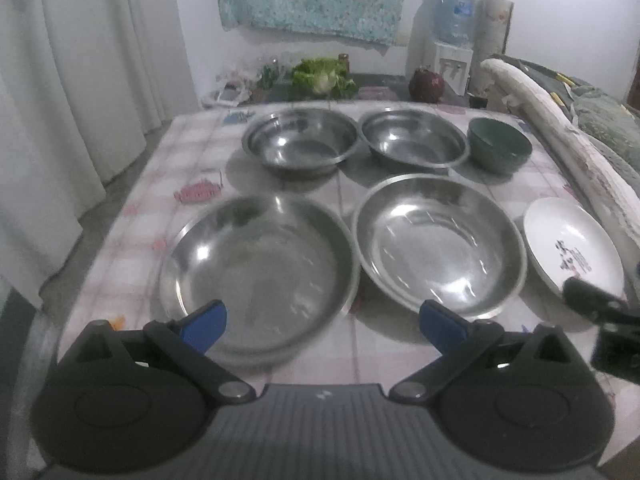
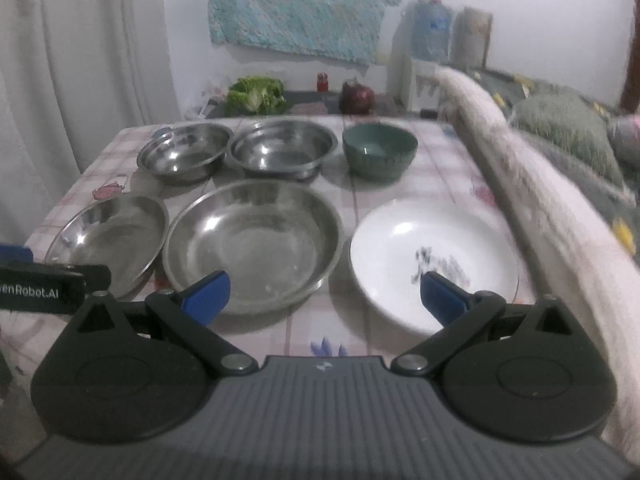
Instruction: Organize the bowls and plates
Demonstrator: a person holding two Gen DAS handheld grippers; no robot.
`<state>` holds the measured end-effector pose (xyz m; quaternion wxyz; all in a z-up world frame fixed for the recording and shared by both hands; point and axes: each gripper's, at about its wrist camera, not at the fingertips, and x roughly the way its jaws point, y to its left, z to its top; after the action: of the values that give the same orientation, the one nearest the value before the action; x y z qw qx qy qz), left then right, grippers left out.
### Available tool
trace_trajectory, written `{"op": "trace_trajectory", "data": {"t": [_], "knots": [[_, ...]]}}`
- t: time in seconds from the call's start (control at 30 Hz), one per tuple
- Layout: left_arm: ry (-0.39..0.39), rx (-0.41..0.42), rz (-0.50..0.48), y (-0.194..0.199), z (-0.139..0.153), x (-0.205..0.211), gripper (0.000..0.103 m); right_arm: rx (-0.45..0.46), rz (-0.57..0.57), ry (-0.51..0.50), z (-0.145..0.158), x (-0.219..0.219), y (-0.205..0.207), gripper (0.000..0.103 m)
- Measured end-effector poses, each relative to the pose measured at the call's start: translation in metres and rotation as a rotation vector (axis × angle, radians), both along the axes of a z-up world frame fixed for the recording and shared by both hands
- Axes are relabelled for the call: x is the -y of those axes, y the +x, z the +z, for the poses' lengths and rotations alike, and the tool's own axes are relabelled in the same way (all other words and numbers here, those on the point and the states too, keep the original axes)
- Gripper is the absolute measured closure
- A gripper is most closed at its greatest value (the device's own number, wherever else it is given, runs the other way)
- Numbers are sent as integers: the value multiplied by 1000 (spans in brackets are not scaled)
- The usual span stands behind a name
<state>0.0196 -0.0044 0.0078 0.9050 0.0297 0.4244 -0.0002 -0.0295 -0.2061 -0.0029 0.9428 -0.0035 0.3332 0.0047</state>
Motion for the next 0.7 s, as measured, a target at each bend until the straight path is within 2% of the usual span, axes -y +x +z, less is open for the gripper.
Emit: {"op": "trace_trajectory", "data": {"t": [0.13,0.2,0.33,0.4,0.47,0.53,0.7], "knots": [[0,19,12,26,10,-14,0,38,41,-75,14,-7,20,1],[0,34,15,40,14,-22,0,63,82,-77,22,-10,33,1],[10,56,27,72,16,-37,0,88,206,67,34,-9,68,1],[-37,58,30,87,17,-48,0,94,264,121,40,-12,92,1],[-110,52,33,104,16,-62,0,111,312,133,47,-19,119,1],[-145,33,48,122,12,-72,0,126,358,134,52,-28,150,1],[-109,40,71,165,-1,-86,0,57,431,221,48,-45,248,1]]}}
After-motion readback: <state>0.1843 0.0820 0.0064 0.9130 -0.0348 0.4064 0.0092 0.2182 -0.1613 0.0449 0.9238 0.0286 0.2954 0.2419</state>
